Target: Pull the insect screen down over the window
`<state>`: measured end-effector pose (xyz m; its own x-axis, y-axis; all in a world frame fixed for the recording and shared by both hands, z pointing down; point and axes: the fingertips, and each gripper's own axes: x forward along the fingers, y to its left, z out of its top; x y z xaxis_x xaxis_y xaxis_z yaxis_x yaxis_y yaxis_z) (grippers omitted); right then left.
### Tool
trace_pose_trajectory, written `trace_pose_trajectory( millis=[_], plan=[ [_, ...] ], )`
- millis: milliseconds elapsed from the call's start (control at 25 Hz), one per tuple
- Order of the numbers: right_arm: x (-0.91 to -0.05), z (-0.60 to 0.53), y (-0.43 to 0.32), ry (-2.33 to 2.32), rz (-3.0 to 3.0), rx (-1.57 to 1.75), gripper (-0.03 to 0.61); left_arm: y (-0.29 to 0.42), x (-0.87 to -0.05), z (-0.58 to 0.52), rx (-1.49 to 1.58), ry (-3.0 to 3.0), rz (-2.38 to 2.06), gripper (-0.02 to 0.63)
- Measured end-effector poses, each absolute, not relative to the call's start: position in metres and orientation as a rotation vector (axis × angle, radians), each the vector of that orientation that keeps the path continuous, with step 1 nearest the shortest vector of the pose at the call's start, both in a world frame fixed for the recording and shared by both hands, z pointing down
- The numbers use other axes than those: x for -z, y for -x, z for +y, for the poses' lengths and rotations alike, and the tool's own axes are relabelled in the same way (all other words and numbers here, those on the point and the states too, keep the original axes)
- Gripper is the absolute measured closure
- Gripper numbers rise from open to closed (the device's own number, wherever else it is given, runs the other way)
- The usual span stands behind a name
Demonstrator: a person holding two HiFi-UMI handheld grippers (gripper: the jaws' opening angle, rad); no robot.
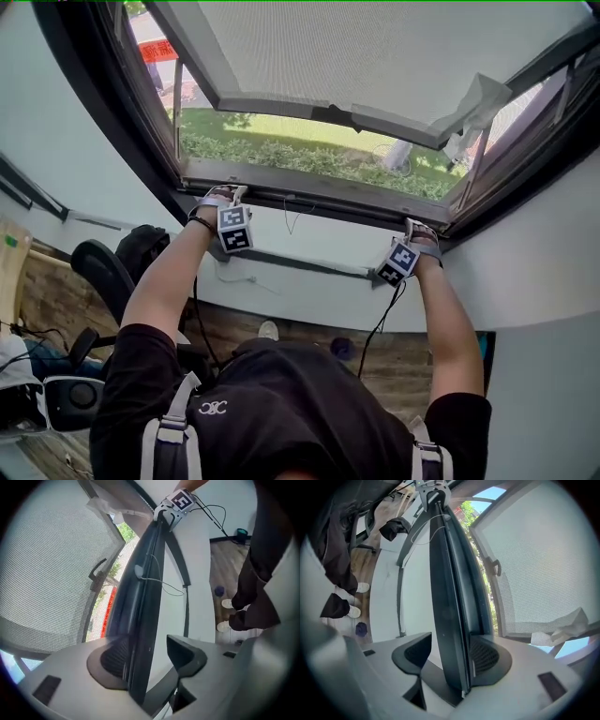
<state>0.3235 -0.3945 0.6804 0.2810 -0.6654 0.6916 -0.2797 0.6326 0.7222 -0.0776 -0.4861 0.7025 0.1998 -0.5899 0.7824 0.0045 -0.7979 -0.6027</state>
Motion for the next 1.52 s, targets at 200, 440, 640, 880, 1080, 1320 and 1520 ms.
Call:
trace_pose_trajectory(
  millis=[200,440,640,880,1080,1320,1520],
  plan=[
    [-0.681,-0.399,-0.326,-0.9,-1.302,0.312,0.316,0.077,-0.7,-0.487,1.641,1.998,0.546,0.364],
    [-0.677,-0.396,-0.323,-0.931,-1.322,0.303,0.313,0.078,-0.699,-0.486,1.631,2.012,0.554,0.36],
    [-0.671,-0.402,-0.317,-1.074,-1.447,0.331,0.31,0.074,-0.694,-0.484,1.602,2.085,0.631,0.353],
    [-0.622,-0.389,-0.275,-1.448,-1.809,0.128,0.403,0.06,-0.645,-0.468,1.251,2.598,1.156,0.381],
    [-0.581,-0.382,-0.251,-1.785,-2.081,-0.059,0.512,0.039,-0.574,-0.442,0.713,2.74,1.434,0.499],
    [-0.51,-0.364,-0.228,-2.057,-2.37,-0.191,0.572,0.006,-0.51,-0.407,0.377,2.683,1.506,0.609],
    [-0.474,-0.337,-0.209,-2.072,-2.444,-0.131,0.572,-0.01,-0.489,-0.371,0.253,2.696,1.559,0.609]
  ],
)
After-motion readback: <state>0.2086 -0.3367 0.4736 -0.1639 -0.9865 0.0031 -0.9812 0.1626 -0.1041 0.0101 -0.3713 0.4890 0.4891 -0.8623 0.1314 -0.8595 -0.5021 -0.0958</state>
